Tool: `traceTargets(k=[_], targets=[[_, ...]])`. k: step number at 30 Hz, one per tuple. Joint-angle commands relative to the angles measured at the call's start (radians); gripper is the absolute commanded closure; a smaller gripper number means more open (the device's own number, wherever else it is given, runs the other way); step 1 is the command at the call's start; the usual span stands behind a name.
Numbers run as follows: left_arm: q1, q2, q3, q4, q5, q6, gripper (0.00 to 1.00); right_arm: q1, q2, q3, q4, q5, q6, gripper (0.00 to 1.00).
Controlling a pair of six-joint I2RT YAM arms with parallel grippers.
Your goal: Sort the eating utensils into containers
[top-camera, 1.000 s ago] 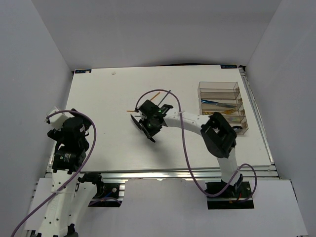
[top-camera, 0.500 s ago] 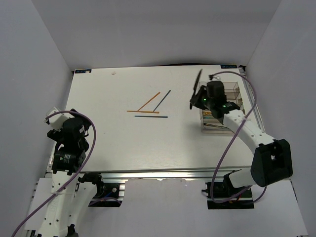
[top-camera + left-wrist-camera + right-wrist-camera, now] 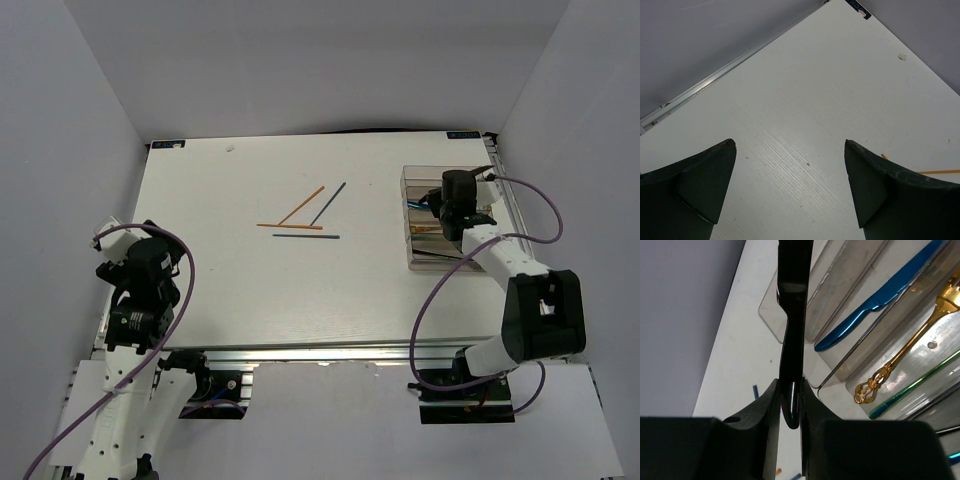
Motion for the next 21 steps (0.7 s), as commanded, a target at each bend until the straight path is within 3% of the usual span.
traceTargets(k=[1,7,19,21], targets=[[0.006,0.011,0.008,0.017,0.024,0.014,0.02,-0.008,0.06,0.045,0.078,0.113,0.206,1.0],[0.004,0.029,0.008,0.02,0.036,0.019,0.02,-0.01,0.144,0.048,0.099,0.135,0.354,1.0],[0.004,0.028,0.003,0.029,0.053,0.025,0.02,-0.022,0.262,0.081,0.177,0.124,0.407,1.0],[0.004,0.028,0.003,0.029,0.055,0.025,0.02,-0.023,0.272,0.074,0.196,0.104,0.411,0.85]])
